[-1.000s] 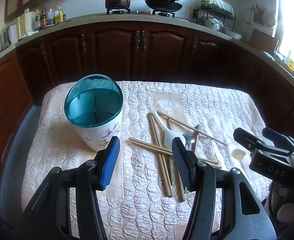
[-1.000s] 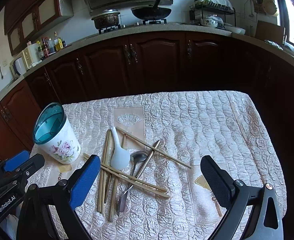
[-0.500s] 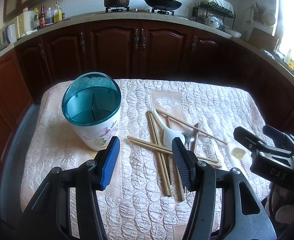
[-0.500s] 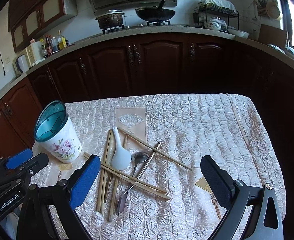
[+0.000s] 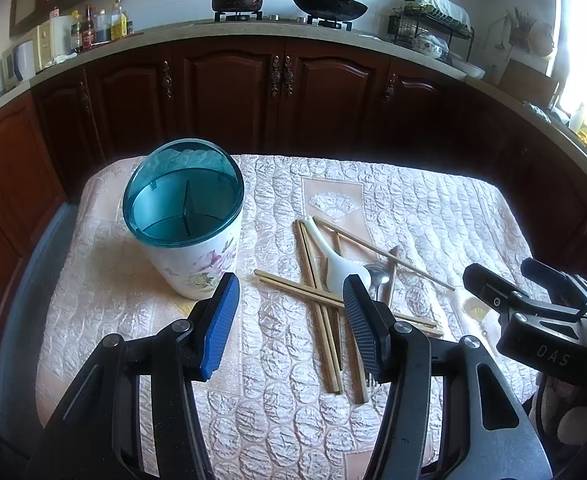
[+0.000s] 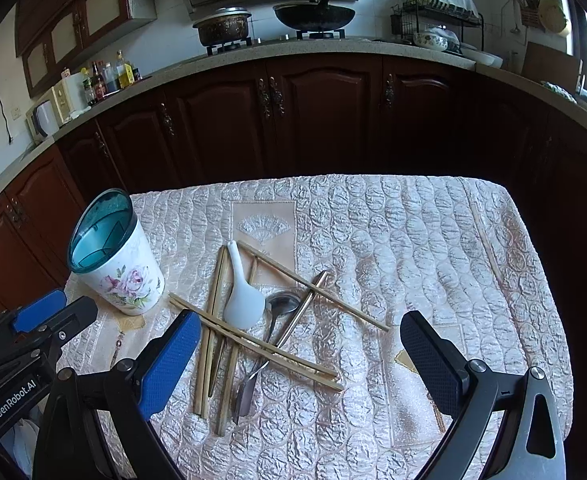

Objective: Organize utensils

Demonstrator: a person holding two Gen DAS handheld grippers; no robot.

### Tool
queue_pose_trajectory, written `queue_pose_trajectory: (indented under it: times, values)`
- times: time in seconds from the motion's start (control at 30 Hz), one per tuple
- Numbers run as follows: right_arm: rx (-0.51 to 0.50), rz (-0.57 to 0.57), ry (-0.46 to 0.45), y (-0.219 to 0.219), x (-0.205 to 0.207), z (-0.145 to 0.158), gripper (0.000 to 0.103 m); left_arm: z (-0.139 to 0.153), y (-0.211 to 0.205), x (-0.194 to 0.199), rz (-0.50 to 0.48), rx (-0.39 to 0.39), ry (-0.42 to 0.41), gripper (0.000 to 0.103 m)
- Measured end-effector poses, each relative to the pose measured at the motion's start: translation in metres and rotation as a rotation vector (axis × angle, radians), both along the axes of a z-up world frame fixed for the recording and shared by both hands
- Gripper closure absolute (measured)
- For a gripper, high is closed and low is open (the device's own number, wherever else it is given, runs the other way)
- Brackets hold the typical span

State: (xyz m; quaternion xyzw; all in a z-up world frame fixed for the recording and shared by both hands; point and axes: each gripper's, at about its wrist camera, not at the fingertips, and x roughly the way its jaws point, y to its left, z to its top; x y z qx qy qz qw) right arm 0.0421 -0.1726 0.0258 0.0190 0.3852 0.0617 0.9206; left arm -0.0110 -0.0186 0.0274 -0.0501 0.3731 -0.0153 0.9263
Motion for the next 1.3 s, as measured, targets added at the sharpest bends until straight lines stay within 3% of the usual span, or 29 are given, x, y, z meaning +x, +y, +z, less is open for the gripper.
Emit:
queue_pose_trajectory:
  times: [0.53, 0.9, 1.3]
  values:
    - [0.002, 0.039, 0.011, 0.007, 0.002, -0.006, 0.003, -0.007, 0.005, 0.001, 0.018, -0.037, 0.016, 0.049]
    - [0.006, 0.078, 0.040, 0.015, 0.008, -0.016, 0.005, -0.024, 0.017, 0.006, 0.049, -0.089, 0.081, 0.049]
    - [-0.017, 0.140, 0.076, 0.017, 0.036, -0.037, 0.016, -0.044, 0.023, 0.013, 0.071, -0.115, 0.142, 0.049]
